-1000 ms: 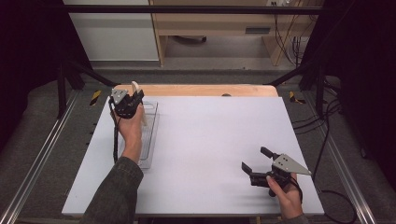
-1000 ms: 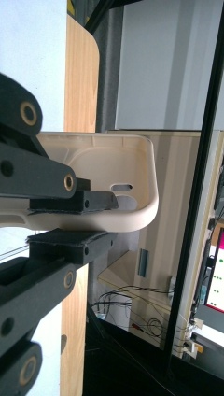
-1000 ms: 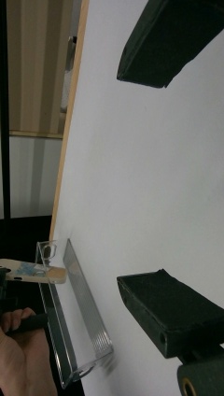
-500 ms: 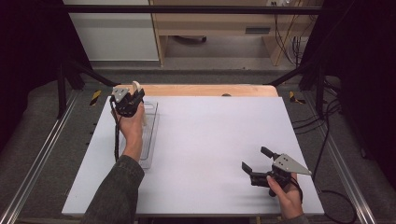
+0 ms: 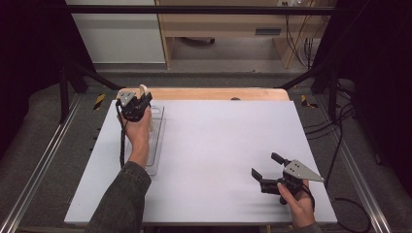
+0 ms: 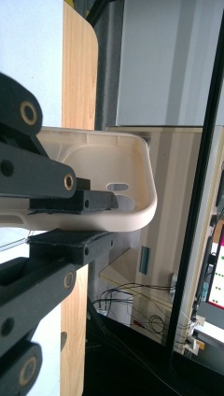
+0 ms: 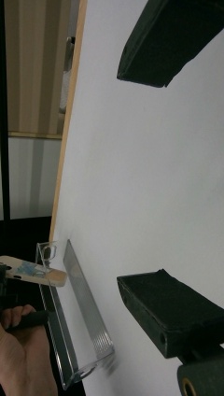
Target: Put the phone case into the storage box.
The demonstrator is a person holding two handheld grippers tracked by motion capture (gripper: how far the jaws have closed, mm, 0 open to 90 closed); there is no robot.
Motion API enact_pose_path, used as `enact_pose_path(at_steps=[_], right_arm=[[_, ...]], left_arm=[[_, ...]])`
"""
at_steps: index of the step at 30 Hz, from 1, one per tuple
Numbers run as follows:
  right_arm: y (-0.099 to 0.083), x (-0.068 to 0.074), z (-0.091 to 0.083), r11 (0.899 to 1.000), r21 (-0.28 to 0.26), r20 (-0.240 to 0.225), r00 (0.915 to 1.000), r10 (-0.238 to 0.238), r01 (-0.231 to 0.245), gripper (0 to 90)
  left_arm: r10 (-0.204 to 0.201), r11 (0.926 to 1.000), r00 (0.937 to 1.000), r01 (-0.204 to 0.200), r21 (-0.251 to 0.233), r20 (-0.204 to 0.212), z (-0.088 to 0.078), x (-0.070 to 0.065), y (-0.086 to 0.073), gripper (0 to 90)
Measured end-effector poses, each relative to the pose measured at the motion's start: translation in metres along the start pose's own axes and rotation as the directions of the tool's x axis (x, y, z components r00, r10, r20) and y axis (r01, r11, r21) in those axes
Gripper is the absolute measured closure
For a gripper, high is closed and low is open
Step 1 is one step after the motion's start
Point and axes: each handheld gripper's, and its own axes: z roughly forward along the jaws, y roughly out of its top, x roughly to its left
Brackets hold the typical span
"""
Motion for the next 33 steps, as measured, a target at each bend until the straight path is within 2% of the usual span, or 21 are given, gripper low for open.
enact_pose_path(at_steps=[19, 27, 33], right_arm=[[0.0002, 0.0003, -0.0001, 1.0, 0.001, 0.0, 1.0, 0.002, -0.002, 3.4], [0.0004, 0.0005, -0.0002, 1.0, 0.0, -0.002, 1.0, 0.006, -0.006, 3.4], [0.0006, 0.0003, -0.0006, 1.0, -0.002, -0.001, 0.9999, 0.012, -0.012, 3.4]], left_arm=[[-0.011, 0.9999, 0.9999, 0.011, 0.002, 0.007, 0.0026, 0.0005, 0.0005, 80.0], [-0.044, 0.999, 0.999, 0.044, 0.001, 0.007, 0.0027, 0.0026, 0.002, 79.9], [-0.042, 0.9991, 0.9991, 0.042, 0.0, 0.008, 0.0027, 0.0033, 0.0024, 79.8]])
